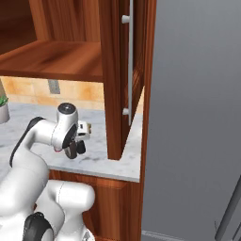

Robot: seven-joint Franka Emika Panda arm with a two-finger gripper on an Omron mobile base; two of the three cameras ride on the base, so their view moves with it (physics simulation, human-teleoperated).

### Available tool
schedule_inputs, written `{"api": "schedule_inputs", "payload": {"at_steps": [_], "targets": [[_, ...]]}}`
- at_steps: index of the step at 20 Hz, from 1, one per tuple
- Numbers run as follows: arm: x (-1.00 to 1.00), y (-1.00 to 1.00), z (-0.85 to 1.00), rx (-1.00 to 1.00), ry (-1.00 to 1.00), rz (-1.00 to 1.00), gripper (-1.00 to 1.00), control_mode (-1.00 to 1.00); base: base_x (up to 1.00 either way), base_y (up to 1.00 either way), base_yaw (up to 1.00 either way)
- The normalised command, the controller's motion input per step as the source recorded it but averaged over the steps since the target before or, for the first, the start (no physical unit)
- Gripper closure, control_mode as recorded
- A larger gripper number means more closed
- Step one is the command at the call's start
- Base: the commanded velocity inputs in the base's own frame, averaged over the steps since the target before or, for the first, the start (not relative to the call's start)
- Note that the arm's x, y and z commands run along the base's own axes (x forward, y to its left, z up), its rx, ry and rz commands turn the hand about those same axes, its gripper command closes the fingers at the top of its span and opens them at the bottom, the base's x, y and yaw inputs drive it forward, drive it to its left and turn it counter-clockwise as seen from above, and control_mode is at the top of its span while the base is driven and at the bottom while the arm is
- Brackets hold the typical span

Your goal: There are various items on the counter. Only move the condiments/shakers into the cabinet.

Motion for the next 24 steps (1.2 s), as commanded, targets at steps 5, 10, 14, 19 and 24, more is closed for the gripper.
{"api": "schedule_inputs", "payload": {"at_steps": [5,10,14,19,24], "targets": [[0.31,0.07,0.00,0.00,0.00,0.00,-1.00,-1.00,0.00,0.00,0.00],[0.17,0.20,0.00,0.00,0.00,0.00,-1.00,-1.00,0.00,0.00,0.00],[0.14,0.15,0.00,0.00,0.00,0.01,-1.00,-1.00,0.00,0.00,0.00],[0.16,0.04,-0.15,0.00,0.00,0.02,-1.00,-1.00,0.00,0.00,0.00],[0.16,0.02,-0.17,0.00,0.00,0.02,-1.00,-1.00,0.00,0.00,0.00]]}}
